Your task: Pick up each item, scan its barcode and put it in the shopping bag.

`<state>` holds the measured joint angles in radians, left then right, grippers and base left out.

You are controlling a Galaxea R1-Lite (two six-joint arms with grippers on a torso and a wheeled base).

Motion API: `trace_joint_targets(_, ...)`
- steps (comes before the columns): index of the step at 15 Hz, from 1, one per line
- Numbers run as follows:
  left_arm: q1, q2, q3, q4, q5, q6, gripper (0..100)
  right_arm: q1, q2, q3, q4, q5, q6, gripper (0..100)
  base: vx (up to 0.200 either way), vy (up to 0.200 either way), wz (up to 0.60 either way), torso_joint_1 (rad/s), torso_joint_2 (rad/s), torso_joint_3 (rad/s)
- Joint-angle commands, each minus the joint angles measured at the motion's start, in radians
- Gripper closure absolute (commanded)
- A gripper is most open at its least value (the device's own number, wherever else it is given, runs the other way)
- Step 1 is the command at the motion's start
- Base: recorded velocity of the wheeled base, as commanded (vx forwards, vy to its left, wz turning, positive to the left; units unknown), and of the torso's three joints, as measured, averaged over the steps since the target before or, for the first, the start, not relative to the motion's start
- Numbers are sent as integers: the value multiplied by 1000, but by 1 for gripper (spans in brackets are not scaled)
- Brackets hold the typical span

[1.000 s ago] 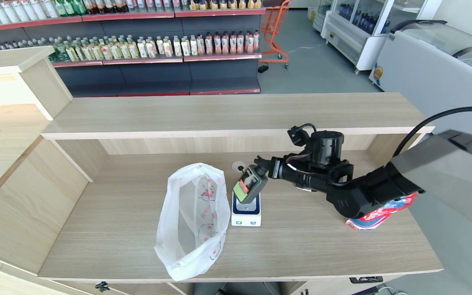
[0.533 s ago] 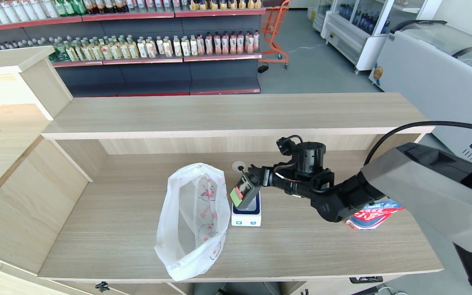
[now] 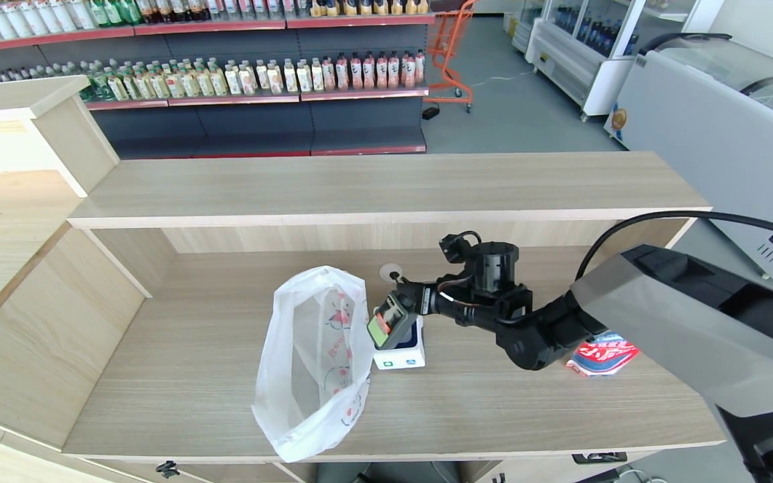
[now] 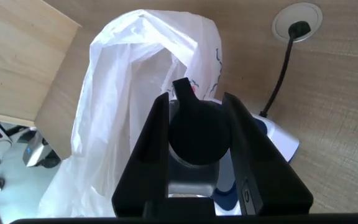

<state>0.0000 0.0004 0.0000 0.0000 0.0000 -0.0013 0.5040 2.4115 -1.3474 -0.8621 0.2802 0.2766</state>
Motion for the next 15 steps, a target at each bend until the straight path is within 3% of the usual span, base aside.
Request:
trace_joint_targets(1, 0, 1, 0, 0, 0, 0, 0, 1, -26, -1, 2, -4, 1, 100, 0, 0, 0, 0, 0, 0)
trace_joint_targets(8, 0, 1, 0, 0, 0, 0, 0, -4, -267, 149, -100, -30, 6, 100, 0, 0, 0, 0, 0, 0)
trace_joint_targets(13, 0, 1, 0, 0, 0, 0, 0, 65, -150, 94, -92, -29, -7, 100, 0, 0, 0, 0, 0, 0)
trace_joint_targets(15, 0, 1, 0, 0, 0, 0, 0, 70, -78, 70, -103, -29, -100, 100, 0, 0, 0, 0, 0, 0)
